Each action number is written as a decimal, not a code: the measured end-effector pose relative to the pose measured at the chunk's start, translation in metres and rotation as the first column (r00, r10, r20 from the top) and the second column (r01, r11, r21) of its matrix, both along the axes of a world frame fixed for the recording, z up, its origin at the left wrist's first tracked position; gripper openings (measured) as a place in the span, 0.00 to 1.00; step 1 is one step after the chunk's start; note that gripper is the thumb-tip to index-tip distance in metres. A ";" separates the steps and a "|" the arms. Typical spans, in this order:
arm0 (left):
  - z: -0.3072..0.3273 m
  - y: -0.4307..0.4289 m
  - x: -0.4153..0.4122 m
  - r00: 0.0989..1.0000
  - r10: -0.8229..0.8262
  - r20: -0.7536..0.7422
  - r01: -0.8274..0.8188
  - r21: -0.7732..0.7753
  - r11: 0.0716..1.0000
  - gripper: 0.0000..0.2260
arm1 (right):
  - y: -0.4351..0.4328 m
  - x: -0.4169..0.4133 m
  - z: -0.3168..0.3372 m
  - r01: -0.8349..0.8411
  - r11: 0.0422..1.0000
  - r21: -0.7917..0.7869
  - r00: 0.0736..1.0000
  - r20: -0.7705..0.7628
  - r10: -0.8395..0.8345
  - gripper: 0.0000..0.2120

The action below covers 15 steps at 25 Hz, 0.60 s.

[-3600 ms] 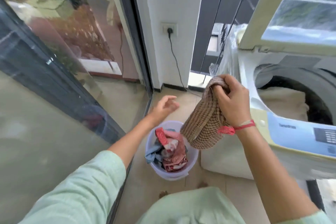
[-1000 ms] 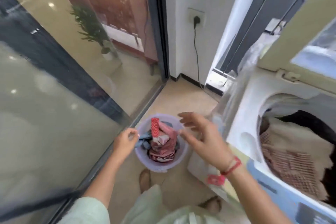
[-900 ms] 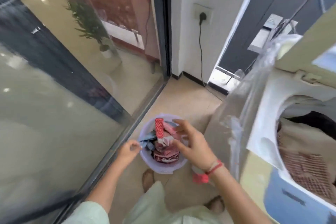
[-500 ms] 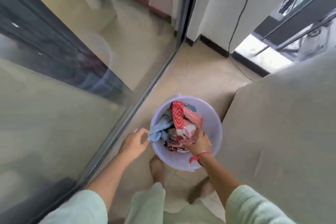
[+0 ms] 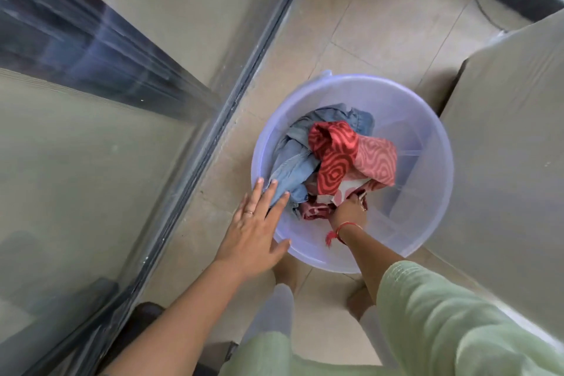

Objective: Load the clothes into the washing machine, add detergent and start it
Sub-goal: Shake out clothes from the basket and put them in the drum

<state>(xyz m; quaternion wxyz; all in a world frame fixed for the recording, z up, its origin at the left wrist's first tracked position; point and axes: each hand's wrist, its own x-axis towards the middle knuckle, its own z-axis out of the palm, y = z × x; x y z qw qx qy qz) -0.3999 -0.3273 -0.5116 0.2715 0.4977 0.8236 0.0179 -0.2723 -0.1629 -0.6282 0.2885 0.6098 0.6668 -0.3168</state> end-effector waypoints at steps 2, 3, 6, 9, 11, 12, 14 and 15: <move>0.004 0.004 0.004 0.999 0.029 0.040 -0.029 -0.003 1.000 0.40 | 0.006 0.000 0.013 0.313 0.949 0.040 0.937 -0.178 -0.302 0.21; 0.010 0.006 0.004 0.995 0.055 0.084 -0.051 -0.051 0.997 0.42 | 0.008 0.001 0.029 0.410 0.911 0.042 0.892 -0.228 -0.391 0.18; 0.028 0.019 0.000 0.986 0.097 0.135 -0.072 -0.181 0.981 0.46 | 0.020 0.012 0.100 0.444 0.884 0.148 0.840 -0.412 -0.353 0.17; 0.046 0.032 -0.005 0.976 0.110 0.185 -0.049 -0.308 0.950 0.47 | 0.034 0.027 0.186 0.381 0.894 0.235 0.789 -0.587 -0.183 0.17; 0.062 0.051 -0.005 0.971 0.099 0.218 -0.020 -0.338 0.941 0.46 | 0.055 0.039 0.239 0.339 0.893 0.296 0.764 -0.641 -0.077 0.14; 0.078 0.055 -0.003 0.966 0.102 0.238 -0.017 -0.336 0.942 0.45 | 0.062 0.043 0.269 0.302 0.898 0.321 0.755 -0.655 -0.020 0.14; 0.108 0.061 0.001 0.939 0.154 0.309 -0.057 -0.302 0.952 0.45 | 0.068 0.046 0.321 0.202 0.906 0.373 0.743 -0.661 0.107 0.18; 0.131 0.063 0.004 0.918 0.186 0.350 -0.097 -0.256 0.962 0.46 | 0.067 0.046 0.349 0.161 0.897 0.412 0.736 -0.656 0.169 0.20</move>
